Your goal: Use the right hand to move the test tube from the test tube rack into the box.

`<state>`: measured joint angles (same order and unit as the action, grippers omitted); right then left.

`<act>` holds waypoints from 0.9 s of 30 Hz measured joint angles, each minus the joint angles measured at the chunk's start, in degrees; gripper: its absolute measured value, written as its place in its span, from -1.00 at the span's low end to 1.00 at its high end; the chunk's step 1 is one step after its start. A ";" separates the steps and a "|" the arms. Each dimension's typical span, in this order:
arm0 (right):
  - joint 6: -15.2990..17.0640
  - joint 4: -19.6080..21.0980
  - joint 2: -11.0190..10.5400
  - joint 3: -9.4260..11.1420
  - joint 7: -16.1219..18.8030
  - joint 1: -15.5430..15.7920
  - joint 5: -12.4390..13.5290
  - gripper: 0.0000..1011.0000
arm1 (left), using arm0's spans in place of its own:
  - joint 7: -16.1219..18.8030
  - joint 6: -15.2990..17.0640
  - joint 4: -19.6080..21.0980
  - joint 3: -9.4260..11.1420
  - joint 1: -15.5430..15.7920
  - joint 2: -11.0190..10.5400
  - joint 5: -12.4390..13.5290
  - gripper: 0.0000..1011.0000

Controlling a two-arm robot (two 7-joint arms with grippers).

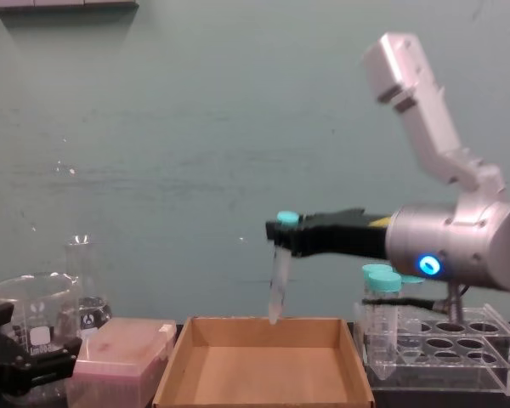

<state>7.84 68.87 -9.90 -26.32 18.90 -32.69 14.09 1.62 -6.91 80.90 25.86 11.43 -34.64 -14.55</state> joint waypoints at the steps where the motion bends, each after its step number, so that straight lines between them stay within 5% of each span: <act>1: -0.04 -0.94 0.35 -0.15 -0.05 -0.34 -0.32 -0.47 | 0.00 0.00 0.00 0.00 0.00 0.00 0.00 0.98; 10: -3.20 -9.54 3.81 -1.20 -1.45 -3.54 -3.98 -0.47 | 0.00 0.00 0.00 0.00 0.00 0.00 0.00 0.98; 20: -3.17 -9.16 3.68 -1.20 -1.53 -3.44 -3.89 -0.46 | 0.00 0.00 0.00 0.00 0.00 0.00 0.00 0.98; 27: -3.00 -8.86 3.57 -1.16 -1.47 -3.32 -3.78 -0.05 | 0.00 0.00 0.00 0.00 0.00 0.00 0.00 0.98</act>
<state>4.84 60.02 -6.34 -27.48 17.43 -36.00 10.31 1.62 -6.91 80.90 25.86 11.43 -34.65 -14.55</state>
